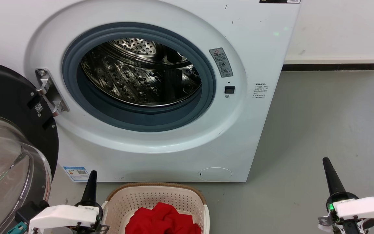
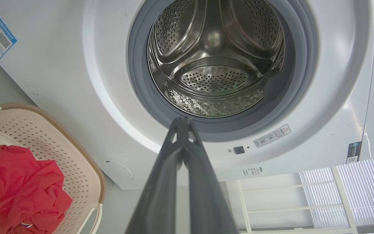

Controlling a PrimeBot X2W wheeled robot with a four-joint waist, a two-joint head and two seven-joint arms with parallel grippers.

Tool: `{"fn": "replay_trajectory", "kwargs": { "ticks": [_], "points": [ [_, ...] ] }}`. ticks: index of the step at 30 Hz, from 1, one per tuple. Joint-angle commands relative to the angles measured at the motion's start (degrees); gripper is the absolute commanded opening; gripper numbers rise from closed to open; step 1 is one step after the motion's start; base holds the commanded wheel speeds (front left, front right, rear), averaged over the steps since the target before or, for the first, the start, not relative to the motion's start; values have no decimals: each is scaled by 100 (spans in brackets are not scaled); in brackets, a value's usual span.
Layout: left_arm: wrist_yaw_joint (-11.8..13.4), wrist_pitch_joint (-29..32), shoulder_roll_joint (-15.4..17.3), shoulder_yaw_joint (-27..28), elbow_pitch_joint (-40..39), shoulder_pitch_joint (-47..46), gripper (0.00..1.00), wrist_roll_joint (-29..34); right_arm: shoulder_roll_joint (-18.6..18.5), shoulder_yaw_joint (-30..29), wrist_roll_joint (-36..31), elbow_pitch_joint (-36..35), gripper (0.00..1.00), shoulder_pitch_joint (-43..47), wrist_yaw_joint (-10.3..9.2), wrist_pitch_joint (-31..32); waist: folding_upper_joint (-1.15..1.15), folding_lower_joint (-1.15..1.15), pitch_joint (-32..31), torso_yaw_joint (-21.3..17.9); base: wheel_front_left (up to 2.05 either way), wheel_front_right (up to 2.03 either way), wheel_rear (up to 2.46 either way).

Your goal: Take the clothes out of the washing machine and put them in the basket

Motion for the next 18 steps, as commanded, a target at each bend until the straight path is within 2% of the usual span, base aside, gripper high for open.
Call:
{"fn": "replay_trajectory", "kwargs": {
  "ticks": [1,18],
  "points": [
    [-38,41,1,34,-20,-144,0,-162,-37,-15,169,-13,0,-156,1,44,0,0,1,2,0,0,0],
    [-160,273,0,97,77,-295,0,-1125,-22,-83,1123,124,0,-298,1,293,0,0,17,24,0,0,0]
  ]
}}
